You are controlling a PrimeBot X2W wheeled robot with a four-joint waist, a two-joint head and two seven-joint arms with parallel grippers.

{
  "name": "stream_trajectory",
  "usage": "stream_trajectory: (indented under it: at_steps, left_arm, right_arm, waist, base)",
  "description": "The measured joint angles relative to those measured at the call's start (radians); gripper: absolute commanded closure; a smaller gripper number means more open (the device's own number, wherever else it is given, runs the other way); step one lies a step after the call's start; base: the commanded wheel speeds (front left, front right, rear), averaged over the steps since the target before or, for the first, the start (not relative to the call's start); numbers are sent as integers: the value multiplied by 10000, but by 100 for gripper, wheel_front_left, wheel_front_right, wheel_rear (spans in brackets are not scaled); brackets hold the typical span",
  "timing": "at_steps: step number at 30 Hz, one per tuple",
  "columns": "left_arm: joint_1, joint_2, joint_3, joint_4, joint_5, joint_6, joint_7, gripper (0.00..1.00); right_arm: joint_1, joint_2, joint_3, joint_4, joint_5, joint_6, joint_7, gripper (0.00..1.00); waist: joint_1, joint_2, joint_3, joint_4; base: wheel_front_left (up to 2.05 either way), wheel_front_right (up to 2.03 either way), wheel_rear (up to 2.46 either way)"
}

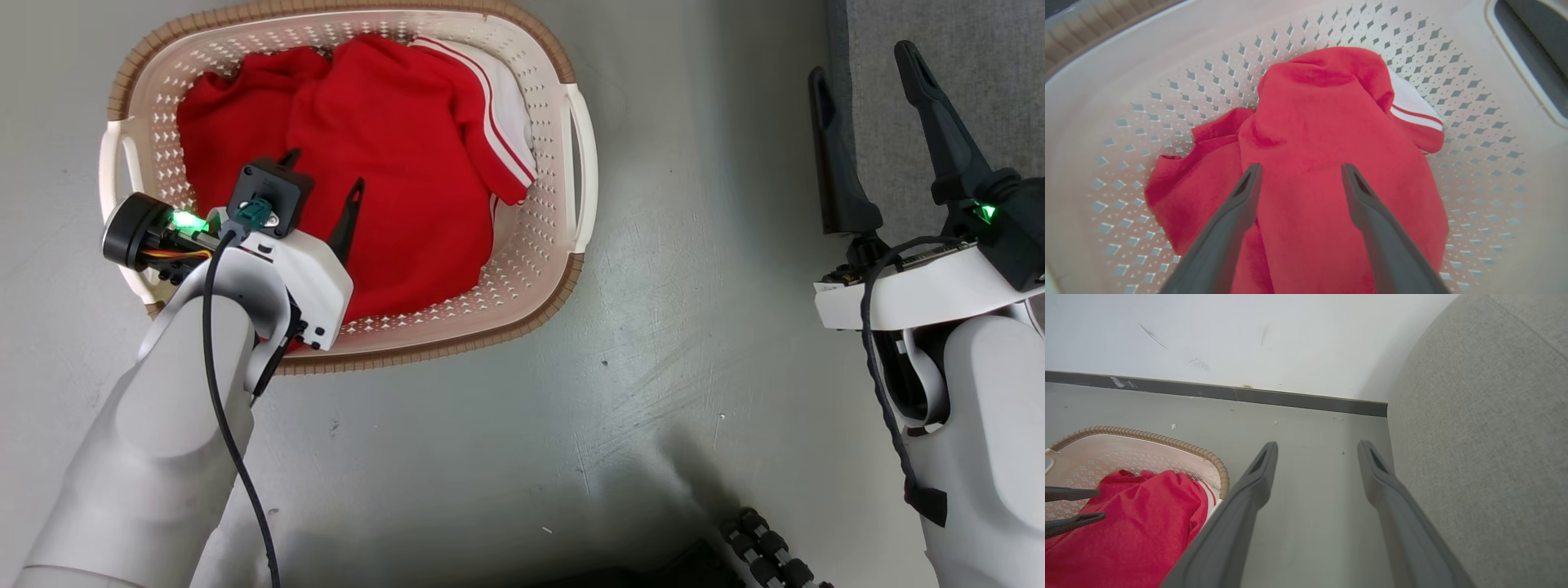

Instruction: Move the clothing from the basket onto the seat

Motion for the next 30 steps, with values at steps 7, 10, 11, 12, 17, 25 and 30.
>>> stream_trajectory:
  at_steps: [7,10,11,12,17,25,30]
  left_arm:
    - [-250,-15,46,173,-17,38,86,0]
    - [-362,-4,81,215,-19,38,86,0]
    - [-385,4,88,230,-19,38,86,0]
    - [-404,13,105,255,-19,38,86,0]
    - [-592,88,201,355,-35,40,86,0]
    - [-933,176,253,447,-35,36,82,0]
    - [-975,222,244,531,-35,23,81,0]
  right_arm:
    - [2,0,71,-46,151,0,0,0]
    - [4,0,121,-59,180,0,0,0]
    - [4,2,142,-65,190,0,0,0]
    - [4,2,150,-71,196,0,0,0]
    - [4,2,150,-109,265,0,0,0]
    - [2,2,151,-130,378,0,0,0]
    - [1,2,151,-159,462,0,0,0]
  waist:
    - [0,0,209,-143]
    - [0,0,309,-199]
    - [-1,0,343,-215]
    - [-1,0,379,-232]
    - [-1,0,556,-302]
    - [-1,0,808,-381]
    - [0,0,933,-417]
  base:
    - [0,0,0]
    - [0,0,0]
    - [0,0,0]
    - [0,0,0]
    - [0,0,0]
    - [0,0,0]
    - [0,0,0]
